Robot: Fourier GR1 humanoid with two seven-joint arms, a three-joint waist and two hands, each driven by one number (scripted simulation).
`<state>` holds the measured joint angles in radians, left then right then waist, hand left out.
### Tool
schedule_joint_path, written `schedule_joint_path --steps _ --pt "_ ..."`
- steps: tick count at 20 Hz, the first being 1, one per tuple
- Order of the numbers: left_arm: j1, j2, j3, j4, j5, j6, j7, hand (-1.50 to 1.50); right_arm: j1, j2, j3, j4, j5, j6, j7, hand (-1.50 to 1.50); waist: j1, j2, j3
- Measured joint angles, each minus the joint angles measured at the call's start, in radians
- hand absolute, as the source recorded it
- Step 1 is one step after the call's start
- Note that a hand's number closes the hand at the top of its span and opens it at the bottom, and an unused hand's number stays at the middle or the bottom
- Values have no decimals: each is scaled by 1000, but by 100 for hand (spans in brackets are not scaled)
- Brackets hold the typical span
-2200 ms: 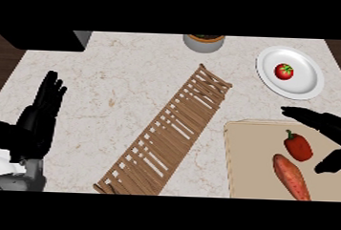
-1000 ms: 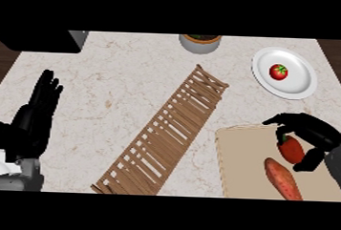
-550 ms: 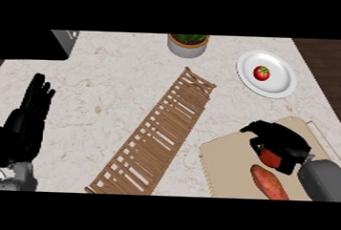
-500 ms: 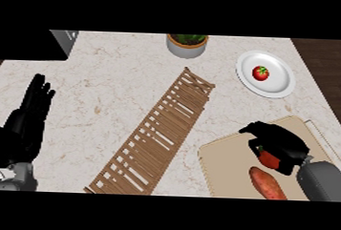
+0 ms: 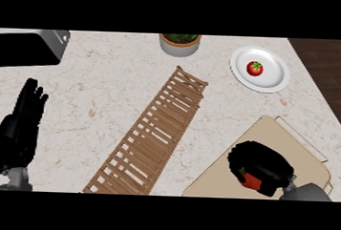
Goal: Pick the bell pepper from the tray and place it in the tiered shelf
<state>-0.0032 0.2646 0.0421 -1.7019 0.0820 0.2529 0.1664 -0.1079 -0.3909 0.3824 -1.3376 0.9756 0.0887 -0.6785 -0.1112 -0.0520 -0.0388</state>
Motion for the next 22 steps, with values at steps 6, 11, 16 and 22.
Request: schedule_joint_path --steps 6,11,16,22 --pt "11 4 13 -4 -1 5 -3 0 106 71 -70 -267 -170 114 123 150 -16 11 20" --pt "21 -1 0 -19 -1 -5 -5 0 167 73 -137 -577 -256 250 323 150 7 21 25" --pt "2 -3 -12 -16 7 -30 -16 0 216 145 -154 -873 -343 375 597 150 51 36 31" --pt "-38 -16 -23 3 3 -52 -21 0 83 289 -108 -982 -395 453 951 150 97 48 36"
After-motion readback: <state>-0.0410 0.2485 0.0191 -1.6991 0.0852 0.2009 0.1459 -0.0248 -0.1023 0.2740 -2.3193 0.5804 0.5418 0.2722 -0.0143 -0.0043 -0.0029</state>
